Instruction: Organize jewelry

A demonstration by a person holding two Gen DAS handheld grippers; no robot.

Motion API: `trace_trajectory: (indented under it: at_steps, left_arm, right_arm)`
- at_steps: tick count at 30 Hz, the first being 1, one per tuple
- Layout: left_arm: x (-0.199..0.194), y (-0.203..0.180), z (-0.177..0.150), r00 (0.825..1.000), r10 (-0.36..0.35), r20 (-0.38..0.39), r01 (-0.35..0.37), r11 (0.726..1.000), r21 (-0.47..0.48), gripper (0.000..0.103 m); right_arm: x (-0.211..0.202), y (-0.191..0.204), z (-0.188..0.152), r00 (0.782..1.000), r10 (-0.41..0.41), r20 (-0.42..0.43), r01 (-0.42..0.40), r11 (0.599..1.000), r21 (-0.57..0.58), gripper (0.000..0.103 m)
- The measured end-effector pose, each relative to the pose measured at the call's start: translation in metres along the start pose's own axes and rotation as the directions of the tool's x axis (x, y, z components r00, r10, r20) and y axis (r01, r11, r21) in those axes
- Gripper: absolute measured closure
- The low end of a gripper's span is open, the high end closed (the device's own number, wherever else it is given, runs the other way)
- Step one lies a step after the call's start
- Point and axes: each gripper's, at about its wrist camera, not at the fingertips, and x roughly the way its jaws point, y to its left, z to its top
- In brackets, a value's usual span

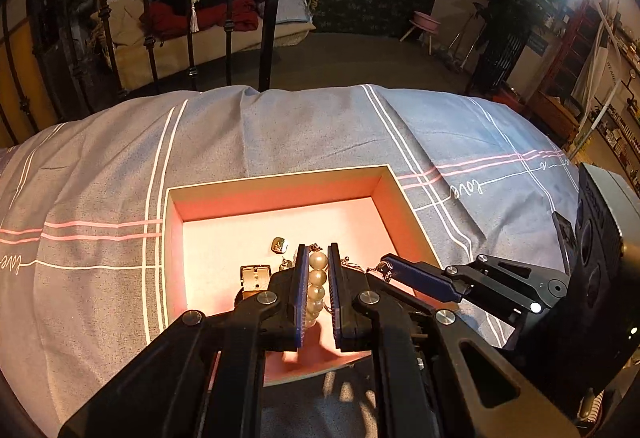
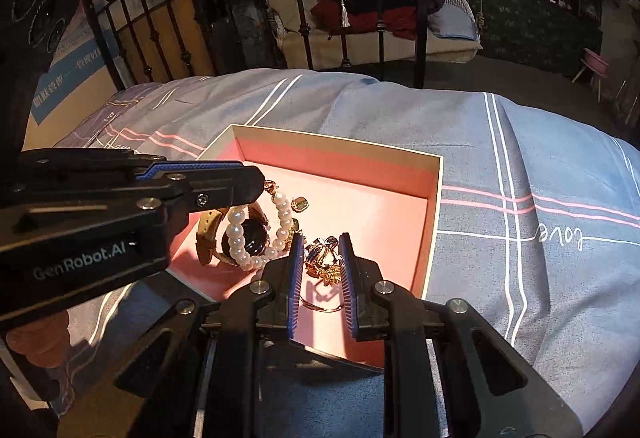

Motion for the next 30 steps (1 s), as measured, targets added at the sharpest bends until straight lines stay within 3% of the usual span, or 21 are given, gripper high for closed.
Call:
trace_trajectory:
  at_steps: [12,13,14,15,17,18,19,20,21,23,25,27,30]
  left_arm:
    - [0.010,0.013,-0.002,0.999,0.034,-0.031,-0.035,0.999,-0.026,0.094]
    - [0.007,0.014,-0.002,0.999,0.034,-0.030,-0.034,0.999,-0.028,0.093]
    - [0.005,0.014,-0.002,0.999,0.035,-0.024,-0.036,0.999,-0.027,0.093]
    - [0.002,0.013,-0.002,0.999,0.040,-0.019,-0.041,0.999,-0.021,0.091]
    - [-0.006,0.012,-0.002,0.998,0.066,0.003,-0.066,0.998,-0.021,0.066]
    - [-0.010,0.013,-0.002,0.997,0.079,0.018,-0.079,0.996,-0.032,0.040]
    - [-0.016,0.015,-0.002,0.995,0.092,0.040,-0.090,0.995,-0.049,0.021]
    - [-0.022,0.016,-0.003,0.994,0.095,0.061,-0.091,0.994,-0.065,0.017]
    - [-0.028,0.017,-0.005,0.994,0.087,0.071,-0.082,0.994,-0.076,0.014]
    - [-0.042,0.019,-0.008,0.994,0.075,0.085,-0.067,0.994,-0.088,0.013]
    - [-0.059,0.017,-0.017,0.989,0.079,0.121,-0.069,0.994,-0.085,0.013]
    - [-0.082,0.012,-0.031,0.972,0.112,0.207,-0.098,0.992,-0.080,0.013]
    - [-0.121,0.002,-0.057,0.930,0.115,0.348,-0.099,0.993,-0.064,0.013]
  right_arm:
    - [0.006,0.009,-0.003,1.000,-0.026,-0.017,0.025,0.999,-0.033,0.084]
    - [0.004,0.009,-0.004,1.000,-0.023,-0.020,0.022,0.999,-0.029,0.082]
    - [0.003,0.009,-0.004,0.999,-0.026,-0.022,0.025,0.999,-0.026,0.067]
    - [0.000,0.010,-0.004,0.999,-0.040,-0.007,0.040,0.999,-0.029,0.042]
    - [-0.009,0.015,-0.005,0.998,-0.059,0.025,0.060,0.997,-0.054,0.028]
    - [-0.012,0.017,-0.005,0.997,-0.065,0.029,0.067,0.996,-0.057,0.025]
    - [-0.015,0.018,-0.006,0.997,-0.071,0.030,0.073,0.996,-0.058,0.020]
    - [-0.019,0.019,-0.008,0.997,-0.071,0.035,0.073,0.995,-0.061,0.009]
    - [-0.023,0.021,-0.010,0.997,-0.069,0.043,0.072,0.995,-0.067,0.005]
    - [-0.030,0.023,-0.015,0.996,-0.075,0.047,0.079,0.994,-0.072,0.005]
    - [-0.046,0.025,-0.025,0.989,-0.108,0.103,0.115,0.991,-0.064,0.005]
    - [-0.071,0.026,-0.039,0.965,-0.157,0.210,0.168,0.985,-0.036,0.005]
    - [-0.104,0.030,-0.064,0.922,-0.200,0.332,0.215,0.977,-0.006,0.005]
